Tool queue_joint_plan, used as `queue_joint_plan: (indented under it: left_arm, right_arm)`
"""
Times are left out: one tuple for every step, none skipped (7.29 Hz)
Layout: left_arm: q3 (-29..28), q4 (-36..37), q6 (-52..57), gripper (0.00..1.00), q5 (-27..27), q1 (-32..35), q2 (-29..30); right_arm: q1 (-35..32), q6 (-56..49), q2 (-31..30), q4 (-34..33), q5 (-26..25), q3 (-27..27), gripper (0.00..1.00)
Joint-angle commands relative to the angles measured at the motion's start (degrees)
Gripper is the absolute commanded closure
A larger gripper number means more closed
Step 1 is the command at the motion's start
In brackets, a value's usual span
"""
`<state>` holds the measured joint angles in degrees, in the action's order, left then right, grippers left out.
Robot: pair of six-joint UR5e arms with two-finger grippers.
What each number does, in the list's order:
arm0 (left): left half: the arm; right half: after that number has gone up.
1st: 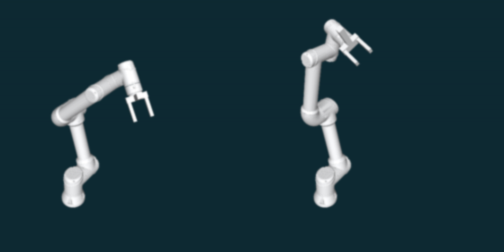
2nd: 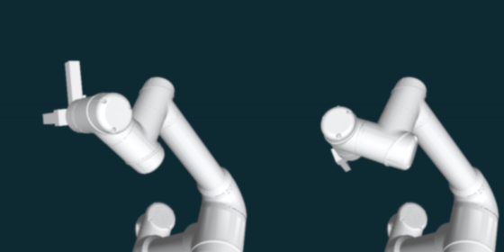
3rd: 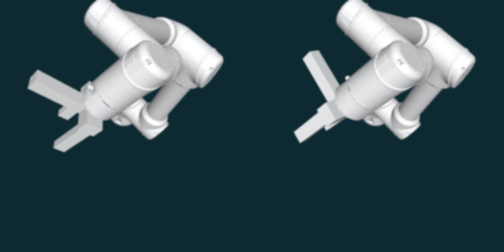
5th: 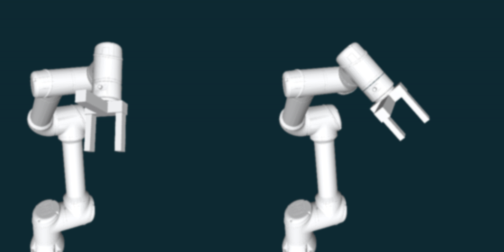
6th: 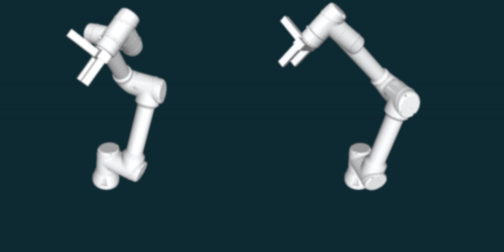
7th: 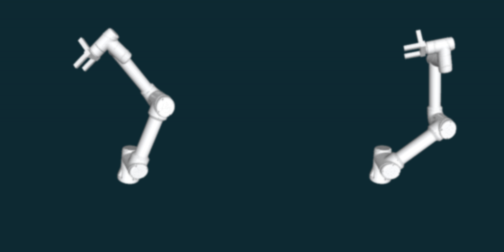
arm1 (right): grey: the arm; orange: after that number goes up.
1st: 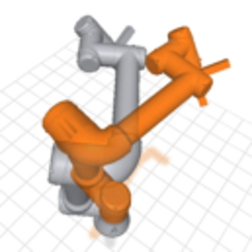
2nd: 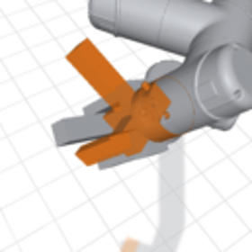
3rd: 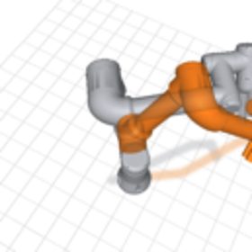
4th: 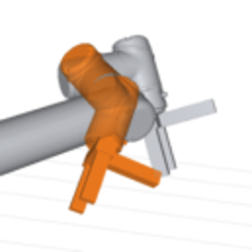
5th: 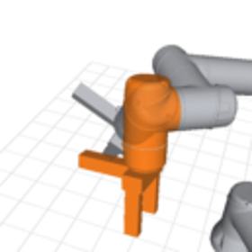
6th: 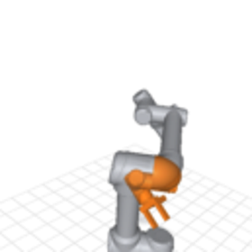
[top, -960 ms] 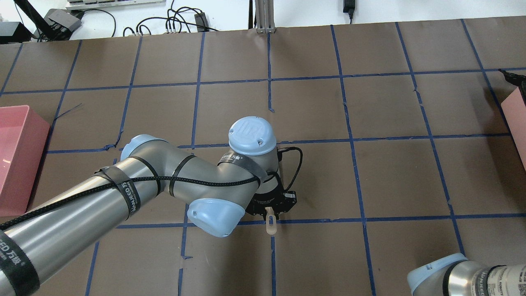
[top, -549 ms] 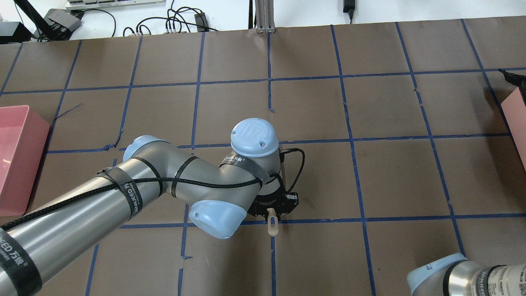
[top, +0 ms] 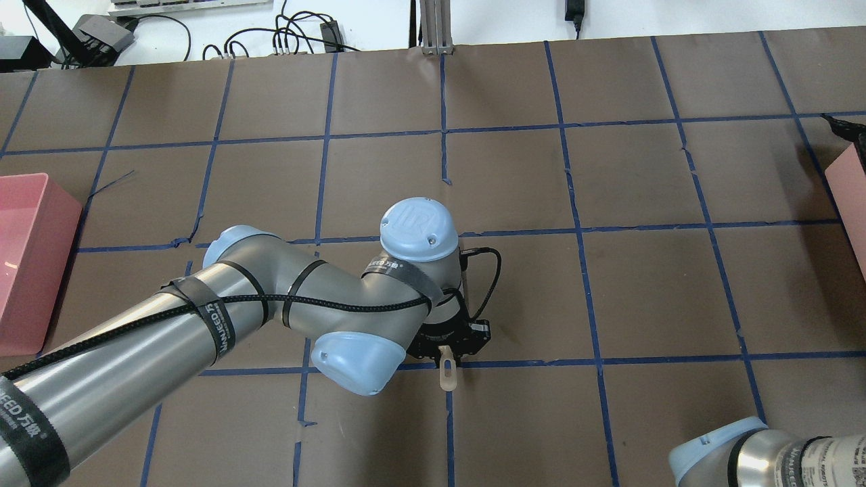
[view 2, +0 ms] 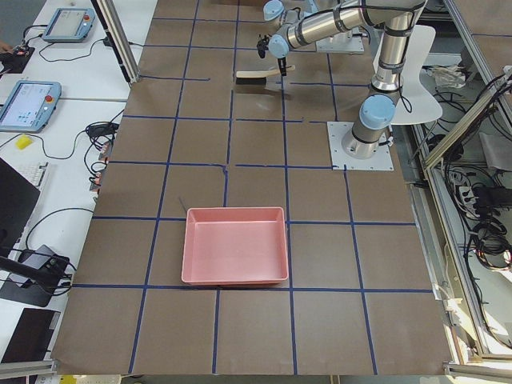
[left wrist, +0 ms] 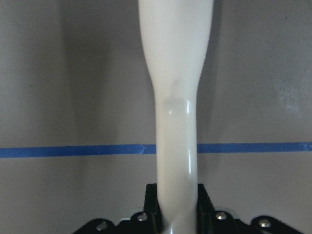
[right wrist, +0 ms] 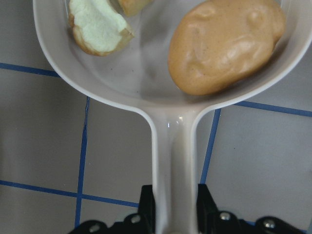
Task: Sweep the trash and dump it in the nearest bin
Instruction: 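Tip the dustpan over the trash bin with the right gripper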
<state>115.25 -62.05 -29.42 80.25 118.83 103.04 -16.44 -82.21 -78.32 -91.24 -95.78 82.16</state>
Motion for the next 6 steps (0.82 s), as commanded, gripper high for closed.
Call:
queue_joint_plan:
  left_arm:
    - [0.06,0.00,-0.03,0.83,-0.01,0.00,-0.11]
    - [0.06,0.00,0.06,0.83,-0.01,-0.09,-0.03]
    - [0.06,0.00,0.06,0.80,-0.01,-0.09,-0.03]
    - [0.15,-0.08,0.06,0.78,0.08,-0.09,-0.03]
    - [0.15,-0.17,0.24,0.72,0.08,-0.09,-0.03]
    - [0.23,-0.26,0.24,0.68,0.08,-0.09,-0.03]
  right_arm:
    - [-1.57,1.53,0.01,0.36,-4.05,-1.29,0.86]
    - [-1.66,1.62,0.01,1.66,-4.24,-2.43,0.86]
    - [-1.75,2.92,-0.08,2.63,-5.37,-3.14,0.89]
    - [-2.01,3.28,0.01,2.64,-5.64,-3.14,0.90]
    - [-2.36,3.37,0.01,2.64,-5.82,-3.58,0.90]
    - [-2.45,3.38,0.01,2.73,-6.60,-4.02,0.90]
